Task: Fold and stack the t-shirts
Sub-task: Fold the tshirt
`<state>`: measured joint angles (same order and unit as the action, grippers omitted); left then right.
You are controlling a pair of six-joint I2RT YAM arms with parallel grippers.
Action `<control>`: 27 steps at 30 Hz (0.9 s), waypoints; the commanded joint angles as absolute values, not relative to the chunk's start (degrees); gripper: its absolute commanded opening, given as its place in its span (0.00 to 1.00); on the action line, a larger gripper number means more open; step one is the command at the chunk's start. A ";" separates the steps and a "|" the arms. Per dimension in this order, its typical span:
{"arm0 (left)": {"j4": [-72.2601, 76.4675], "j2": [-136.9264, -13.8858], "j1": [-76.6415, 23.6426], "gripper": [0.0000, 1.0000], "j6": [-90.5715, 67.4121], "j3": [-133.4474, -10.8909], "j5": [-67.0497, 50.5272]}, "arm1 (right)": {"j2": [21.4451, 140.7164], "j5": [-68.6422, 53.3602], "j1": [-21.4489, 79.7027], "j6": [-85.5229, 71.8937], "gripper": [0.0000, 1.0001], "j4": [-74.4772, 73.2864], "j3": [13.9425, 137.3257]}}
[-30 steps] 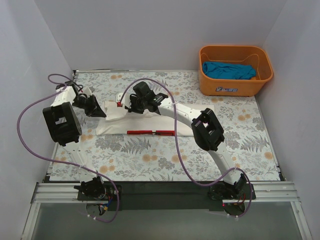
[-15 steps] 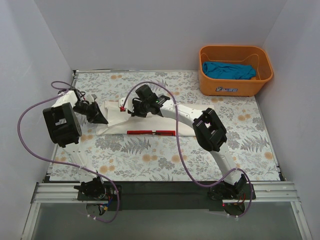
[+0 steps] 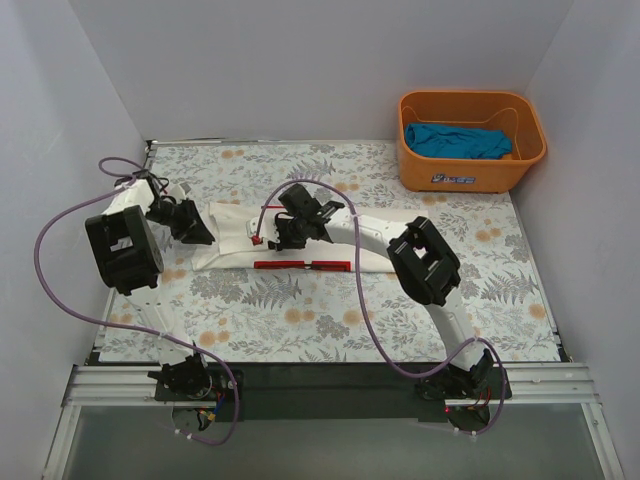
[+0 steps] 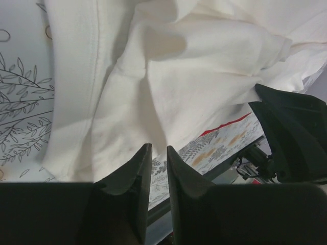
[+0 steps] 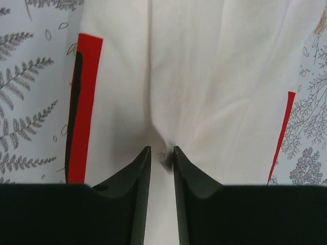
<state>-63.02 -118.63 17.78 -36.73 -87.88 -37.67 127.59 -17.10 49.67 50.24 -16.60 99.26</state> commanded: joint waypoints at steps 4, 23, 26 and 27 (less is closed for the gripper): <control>-59.59 -110.31 17.84 0.23 -35.60 -91.23 -40.06 | 117.96 -16.79 49.57 52.83 0.38 -21.44 96.42; -45.08 -114.60 -4.30 0.20 -39.72 -87.63 -25.07 | 119.44 -12.58 31.56 36.48 0.22 -40.34 101.61; -46.93 -116.01 -4.31 0.19 -39.90 -85.70 -21.19 | 119.18 -9.42 29.45 37.17 0.22 -40.69 99.85; -47.28 -115.93 -4.31 0.19 -39.90 -84.91 -19.96 | 119.09 -8.53 28.66 38.13 0.22 -40.69 98.45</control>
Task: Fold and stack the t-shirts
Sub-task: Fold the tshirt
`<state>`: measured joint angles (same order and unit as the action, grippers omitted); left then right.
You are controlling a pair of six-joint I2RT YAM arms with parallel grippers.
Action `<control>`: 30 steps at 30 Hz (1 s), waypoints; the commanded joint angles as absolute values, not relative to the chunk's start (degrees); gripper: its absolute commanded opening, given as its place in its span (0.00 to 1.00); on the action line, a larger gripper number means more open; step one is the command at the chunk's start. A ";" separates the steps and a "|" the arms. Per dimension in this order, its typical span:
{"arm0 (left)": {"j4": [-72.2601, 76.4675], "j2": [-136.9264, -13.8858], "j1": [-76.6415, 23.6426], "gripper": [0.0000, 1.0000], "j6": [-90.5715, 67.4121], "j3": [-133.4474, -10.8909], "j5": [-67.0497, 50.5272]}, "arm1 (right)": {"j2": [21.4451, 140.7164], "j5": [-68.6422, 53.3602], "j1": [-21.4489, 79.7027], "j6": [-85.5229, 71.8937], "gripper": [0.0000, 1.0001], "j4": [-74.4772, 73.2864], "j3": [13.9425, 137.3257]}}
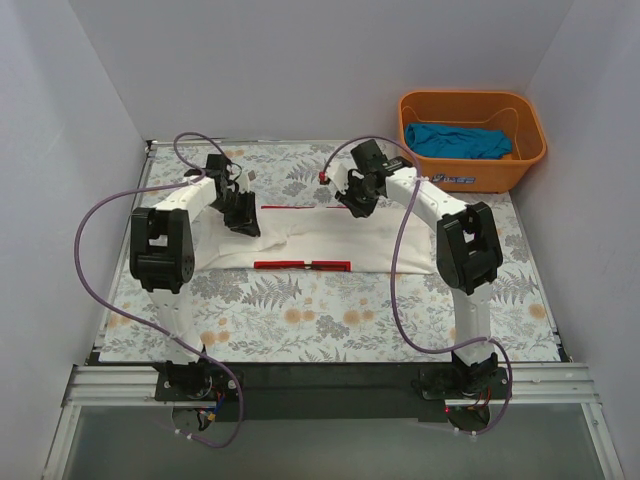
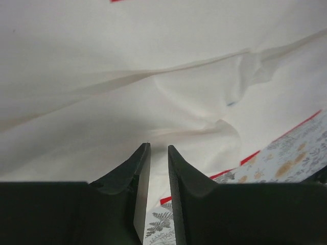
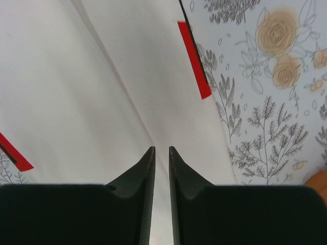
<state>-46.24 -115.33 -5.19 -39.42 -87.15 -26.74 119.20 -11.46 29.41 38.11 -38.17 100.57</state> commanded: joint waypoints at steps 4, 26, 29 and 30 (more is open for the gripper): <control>-47.37 -115.93 -4.22 0.19 -39.55 -81.31 -13.91 | 119.44 -4.40 27.25 40.69 0.22 -40.60 95.19; -45.49 -138.99 -2.29 0.27 -28.56 -131.96 -18.98 | 100.63 -21.81 40.35 48.78 0.25 -52.03 76.98; -35.90 -127.67 -2.29 0.36 -30.40 -118.63 -18.37 | 101.60 -17.78 37.80 50.62 0.24 -52.12 77.78; -34.90 -125.53 -2.29 0.38 -30.85 -117.00 -18.54 | 102.21 -16.88 37.53 51.15 0.23 -51.95 77.78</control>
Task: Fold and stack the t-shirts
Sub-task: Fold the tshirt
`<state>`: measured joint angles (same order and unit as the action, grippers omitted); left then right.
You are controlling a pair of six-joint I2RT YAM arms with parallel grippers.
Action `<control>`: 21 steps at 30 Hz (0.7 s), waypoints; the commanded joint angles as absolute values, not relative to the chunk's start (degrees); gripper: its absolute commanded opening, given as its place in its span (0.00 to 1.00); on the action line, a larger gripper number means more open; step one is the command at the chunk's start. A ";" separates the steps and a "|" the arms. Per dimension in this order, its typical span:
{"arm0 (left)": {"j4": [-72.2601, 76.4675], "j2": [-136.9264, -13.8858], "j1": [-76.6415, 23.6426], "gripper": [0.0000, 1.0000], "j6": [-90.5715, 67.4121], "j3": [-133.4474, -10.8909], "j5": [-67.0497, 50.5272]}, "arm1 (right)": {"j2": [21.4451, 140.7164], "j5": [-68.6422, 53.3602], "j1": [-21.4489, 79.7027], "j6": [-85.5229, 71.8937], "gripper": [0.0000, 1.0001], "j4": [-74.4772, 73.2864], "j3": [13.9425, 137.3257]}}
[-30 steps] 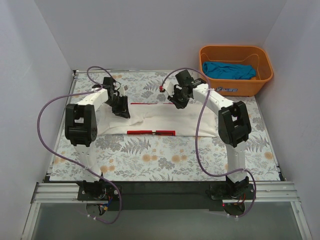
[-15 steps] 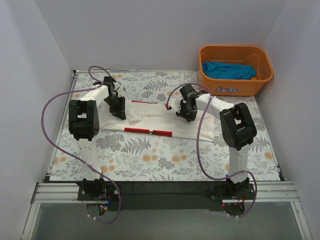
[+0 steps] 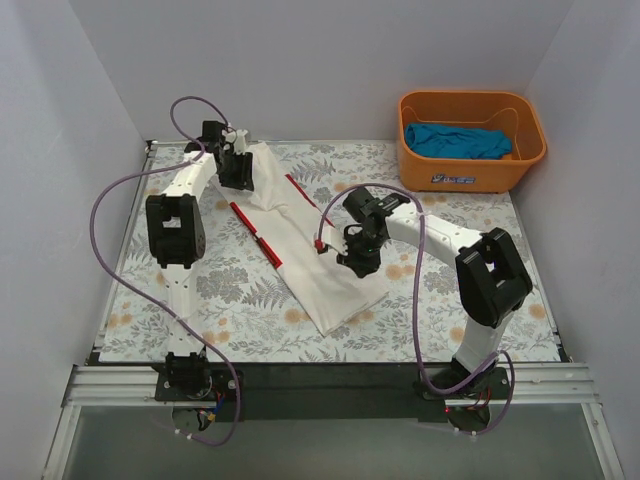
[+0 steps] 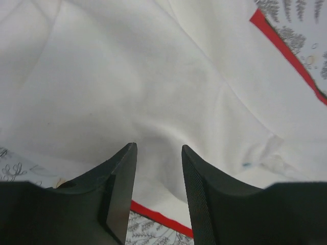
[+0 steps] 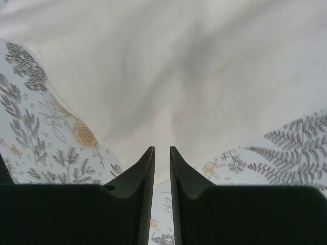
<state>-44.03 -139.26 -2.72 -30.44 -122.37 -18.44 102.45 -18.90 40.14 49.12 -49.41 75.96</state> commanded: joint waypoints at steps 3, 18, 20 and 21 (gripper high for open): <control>-36.91 -122.17 -2.29 0.41 -33.13 -115.23 -18.63 | 106.16 -15.12 37.27 51.33 0.19 -50.89 77.96; -44.91 -119.18 -2.28 0.40 -36.04 -106.96 -18.19 | 106.18 -18.45 47.09 48.25 0.05 -47.81 64.17; -45.88 -121.19 -2.29 0.37 -36.47 -107.22 -19.24 | 103.99 -22.75 51.14 48.08 0.04 -49.38 62.15; -46.05 -122.16 -2.55 0.36 -36.74 -107.14 -19.86 | 103.37 -24.76 51.85 48.08 0.04 -50.26 62.49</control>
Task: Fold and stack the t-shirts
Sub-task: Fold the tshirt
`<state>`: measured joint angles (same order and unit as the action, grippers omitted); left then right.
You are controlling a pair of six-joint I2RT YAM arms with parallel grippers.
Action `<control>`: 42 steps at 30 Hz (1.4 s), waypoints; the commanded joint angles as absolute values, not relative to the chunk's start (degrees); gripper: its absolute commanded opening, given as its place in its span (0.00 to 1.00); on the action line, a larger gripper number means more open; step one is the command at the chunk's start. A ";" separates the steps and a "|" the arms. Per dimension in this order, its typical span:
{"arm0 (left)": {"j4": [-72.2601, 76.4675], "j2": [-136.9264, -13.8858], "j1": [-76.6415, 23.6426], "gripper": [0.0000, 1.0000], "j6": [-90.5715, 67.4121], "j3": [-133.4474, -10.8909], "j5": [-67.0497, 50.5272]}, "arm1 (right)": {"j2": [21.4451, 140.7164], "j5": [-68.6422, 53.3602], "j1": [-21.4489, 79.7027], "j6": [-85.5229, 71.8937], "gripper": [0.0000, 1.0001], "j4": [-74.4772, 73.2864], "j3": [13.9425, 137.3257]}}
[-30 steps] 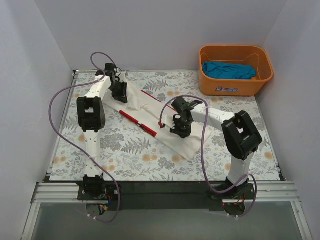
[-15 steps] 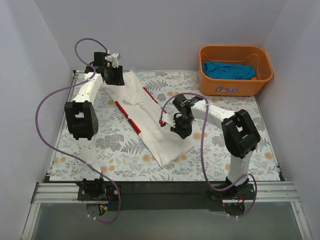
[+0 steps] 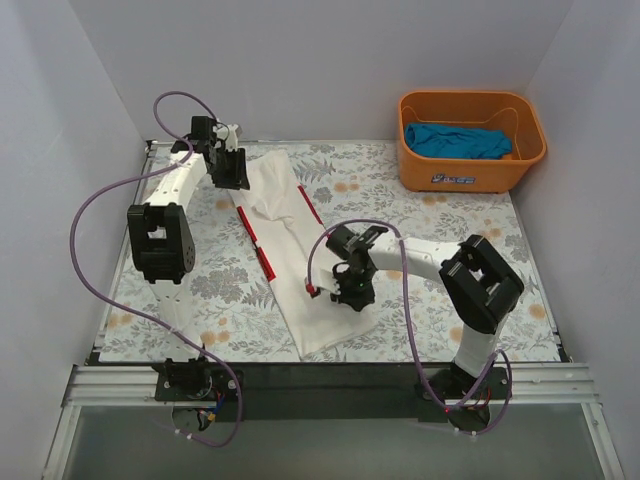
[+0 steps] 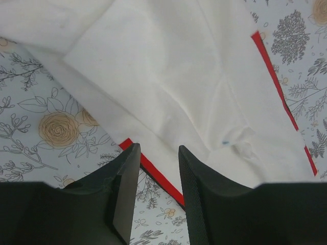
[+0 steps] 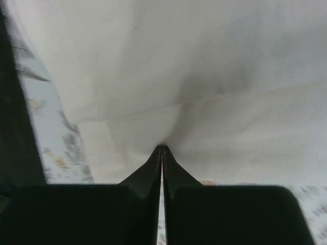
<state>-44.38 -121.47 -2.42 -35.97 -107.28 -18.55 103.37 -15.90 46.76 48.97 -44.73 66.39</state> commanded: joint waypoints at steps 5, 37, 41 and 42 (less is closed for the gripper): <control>-48.08 -128.74 -5.80 0.29 -36.57 -107.67 -15.91 | 102.66 -30.76 51.68 50.80 0.09 -55.63 69.86; -30.67 -124.29 -11.78 0.39 -39.46 -114.45 -25.75 | 126.90 -27.77 28.03 26.02 0.10 -44.92 117.07; -32.96 -121.91 -11.86 0.30 -40.16 -105.05 -28.91 | 129.90 -27.86 29.26 26.28 0.10 -44.12 119.53; -33.22 -121.47 -11.87 0.29 -41.04 -103.72 -29.09 | 130.42 -27.69 29.44 26.19 0.10 -43.69 119.88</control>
